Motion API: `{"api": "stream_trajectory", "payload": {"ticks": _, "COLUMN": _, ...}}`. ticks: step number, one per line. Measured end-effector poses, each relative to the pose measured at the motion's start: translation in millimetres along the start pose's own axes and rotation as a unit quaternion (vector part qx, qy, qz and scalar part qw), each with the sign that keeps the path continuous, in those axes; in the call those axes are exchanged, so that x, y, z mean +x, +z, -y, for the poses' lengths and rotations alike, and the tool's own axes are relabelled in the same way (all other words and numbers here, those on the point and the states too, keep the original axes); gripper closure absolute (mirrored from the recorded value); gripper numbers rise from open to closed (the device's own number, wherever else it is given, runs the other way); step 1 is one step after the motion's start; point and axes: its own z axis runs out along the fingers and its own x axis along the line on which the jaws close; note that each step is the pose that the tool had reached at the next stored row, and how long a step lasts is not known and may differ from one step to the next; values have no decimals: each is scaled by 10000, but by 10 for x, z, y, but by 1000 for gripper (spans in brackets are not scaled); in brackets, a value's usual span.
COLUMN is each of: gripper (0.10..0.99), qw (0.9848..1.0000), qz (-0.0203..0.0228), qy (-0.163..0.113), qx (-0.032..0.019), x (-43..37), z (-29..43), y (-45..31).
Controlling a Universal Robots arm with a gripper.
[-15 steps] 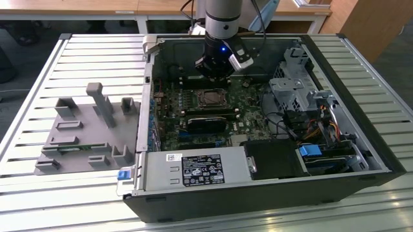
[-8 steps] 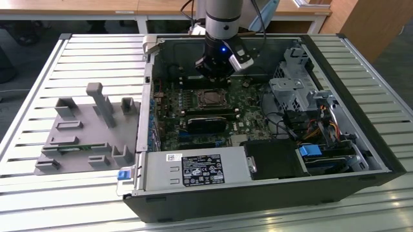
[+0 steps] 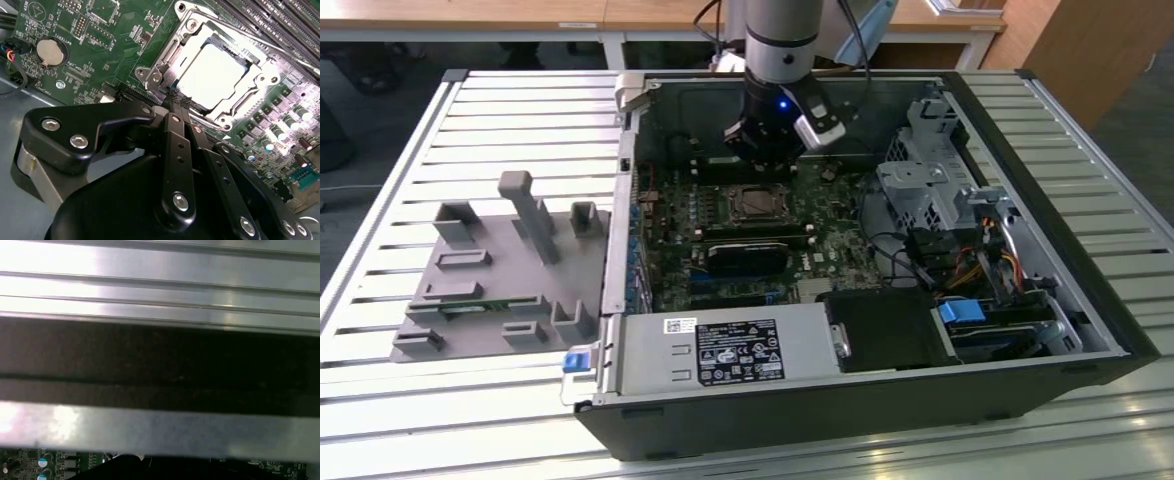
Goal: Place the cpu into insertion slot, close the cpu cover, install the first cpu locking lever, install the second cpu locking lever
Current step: 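Install the second cpu locking lever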
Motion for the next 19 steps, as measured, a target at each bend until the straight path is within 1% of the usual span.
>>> {"api": "stream_trajectory", "payload": {"ticks": 4, "gripper": 976, "qw": 10000, "qz": 0, "qy": 0, "qx": 0, "x": 1, "z": 25, "y": -1}}
{"api": "stream_trajectory", "payload": {"ticks": 8, "gripper": 976, "qw": 10000, "qz": 0, "qy": 0, "qx": -3, "x": 3, "z": 67, "y": -2}}
{"api": "stream_trajectory", "payload": {"ticks": 11, "gripper": 976, "qw": 10000, "qz": 0, "qy": 0, "qx": -4, "x": 3, "z": 79, "y": -19}}
{"api": "stream_trajectory", "payload": {"ticks": 13, "gripper": 976, "qw": 10000, "qz": 1, "qy": 1, "qx": -5, "x": 2, "z": 80, "y": -52}}
{"api": "stream_trajectory", "payload": {"ticks": 19, "gripper": 976, "qw": 10000, "qz": 0, "qy": 0, "qx": -6, "x": -2, "z": 79, "y": -207}}
